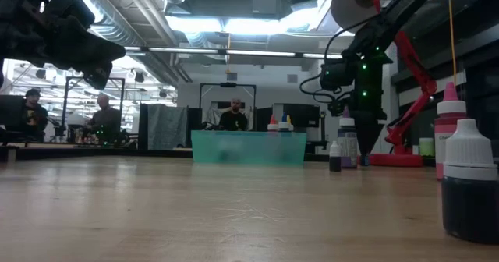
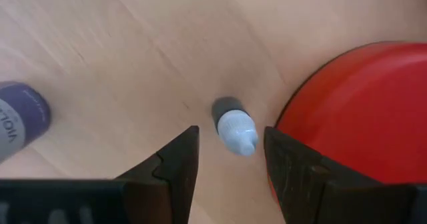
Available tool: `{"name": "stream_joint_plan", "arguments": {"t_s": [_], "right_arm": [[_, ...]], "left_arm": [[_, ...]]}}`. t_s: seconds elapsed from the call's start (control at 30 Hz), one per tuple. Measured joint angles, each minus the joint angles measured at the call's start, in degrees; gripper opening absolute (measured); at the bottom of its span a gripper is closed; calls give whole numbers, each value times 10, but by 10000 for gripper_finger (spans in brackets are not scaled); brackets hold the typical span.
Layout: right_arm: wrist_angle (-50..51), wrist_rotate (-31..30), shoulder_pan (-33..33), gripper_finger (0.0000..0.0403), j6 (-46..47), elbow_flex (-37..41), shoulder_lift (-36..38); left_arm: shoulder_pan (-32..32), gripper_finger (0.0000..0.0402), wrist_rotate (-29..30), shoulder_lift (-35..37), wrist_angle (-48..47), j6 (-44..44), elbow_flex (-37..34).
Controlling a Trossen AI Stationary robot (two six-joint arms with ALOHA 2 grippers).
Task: Pick & Place food coloring
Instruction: Put the top right small blue food coloring bottle into the bin
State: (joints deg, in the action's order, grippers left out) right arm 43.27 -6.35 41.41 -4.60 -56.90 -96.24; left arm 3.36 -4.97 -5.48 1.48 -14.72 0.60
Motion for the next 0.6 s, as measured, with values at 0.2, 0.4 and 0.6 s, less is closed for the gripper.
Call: {"name": "stream_joint_plan", "arguments": {"t_s": [0.2, 0.4, 0.6], "right_arm": [[-5, 0, 0, 166, -1, 0, -8], [-19, 0, 0, 133, -3, 0, -8], [-15, 5, 0, 83, -4, 0, -7]], "left_arm": [[0, 8, 0, 0, 0, 0, 0], [0, 9, 0, 0, 0, 0, 0], [0, 4, 0, 0, 0, -1, 0]]}}
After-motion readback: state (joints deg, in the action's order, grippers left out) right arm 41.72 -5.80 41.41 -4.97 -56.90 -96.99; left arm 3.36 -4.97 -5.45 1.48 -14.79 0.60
